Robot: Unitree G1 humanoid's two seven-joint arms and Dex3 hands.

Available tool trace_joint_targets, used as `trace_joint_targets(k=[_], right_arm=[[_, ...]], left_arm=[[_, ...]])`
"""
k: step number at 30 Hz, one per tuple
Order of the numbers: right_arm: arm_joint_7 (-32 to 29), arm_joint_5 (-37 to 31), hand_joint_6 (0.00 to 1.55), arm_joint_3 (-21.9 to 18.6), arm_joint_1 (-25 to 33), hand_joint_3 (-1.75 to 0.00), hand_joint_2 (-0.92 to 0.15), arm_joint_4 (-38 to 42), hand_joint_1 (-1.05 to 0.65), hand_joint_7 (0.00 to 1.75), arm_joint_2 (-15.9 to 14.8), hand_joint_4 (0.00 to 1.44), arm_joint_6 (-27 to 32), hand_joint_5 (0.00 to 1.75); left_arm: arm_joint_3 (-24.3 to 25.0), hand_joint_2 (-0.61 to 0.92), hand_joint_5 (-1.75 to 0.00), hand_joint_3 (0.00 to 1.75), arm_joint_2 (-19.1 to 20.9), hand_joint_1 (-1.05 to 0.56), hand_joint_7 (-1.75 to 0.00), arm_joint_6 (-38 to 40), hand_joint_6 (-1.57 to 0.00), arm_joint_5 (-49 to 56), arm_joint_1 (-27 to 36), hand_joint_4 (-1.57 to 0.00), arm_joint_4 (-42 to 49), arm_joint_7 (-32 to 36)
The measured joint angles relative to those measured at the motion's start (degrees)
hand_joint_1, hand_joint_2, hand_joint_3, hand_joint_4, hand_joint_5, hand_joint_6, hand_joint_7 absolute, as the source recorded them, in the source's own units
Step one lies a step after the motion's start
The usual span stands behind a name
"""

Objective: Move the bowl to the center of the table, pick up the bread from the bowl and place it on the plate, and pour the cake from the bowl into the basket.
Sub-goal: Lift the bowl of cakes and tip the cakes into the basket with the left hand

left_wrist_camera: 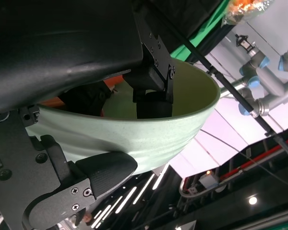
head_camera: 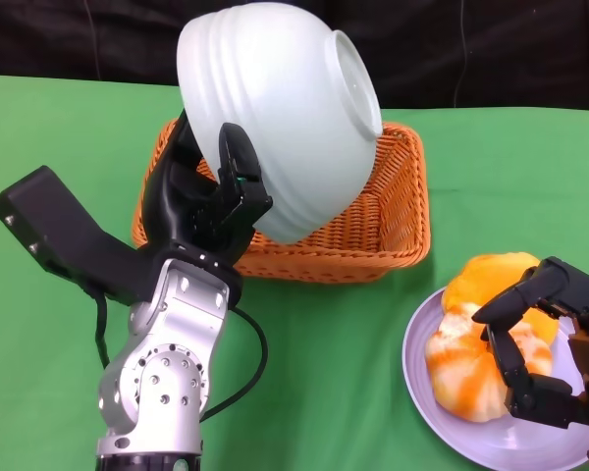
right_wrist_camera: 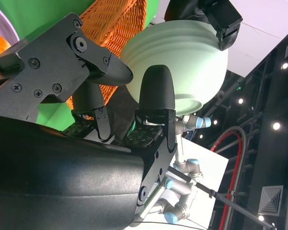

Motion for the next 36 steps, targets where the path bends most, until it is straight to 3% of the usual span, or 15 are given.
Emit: trace_joint_targets(k=[22,29,36], right_arm=[[0.52,-0.01,0.74,0.03,0.08,-1.15,-0.42,0.0,-0.07,1.22,0.0,0.73,-0.05,1.48],[0.5,-0.2,0.75,0.01,0.1,-1.15,-0.41,0.0,-0.09,1.22,-0.01,0.75,0.02,1.47],[0.51,-0.08,0.76,0.0,0.08,-1.17,-0.39,0.07,-0.07,1.21,-0.03,0.76,0.01,1.46]], left_arm=[[-0.08,0.27,-1.75,1.62,0.0,-0.31,-1.75,-0.17,-0.88,-10.06,-0.01,-1.12,1.35,0.18],[0.07,0.28,-1.75,1.72,-0.08,-0.32,-1.75,-2.57,-0.89,-13.11,-0.15,-1.11,4.6,-6.77],[0.46,0.34,-1.75,1.64,-0.64,-0.36,-1.75,-4.21,-0.86,-16.69,-1.39,-1.11,9.82,-15.65]])
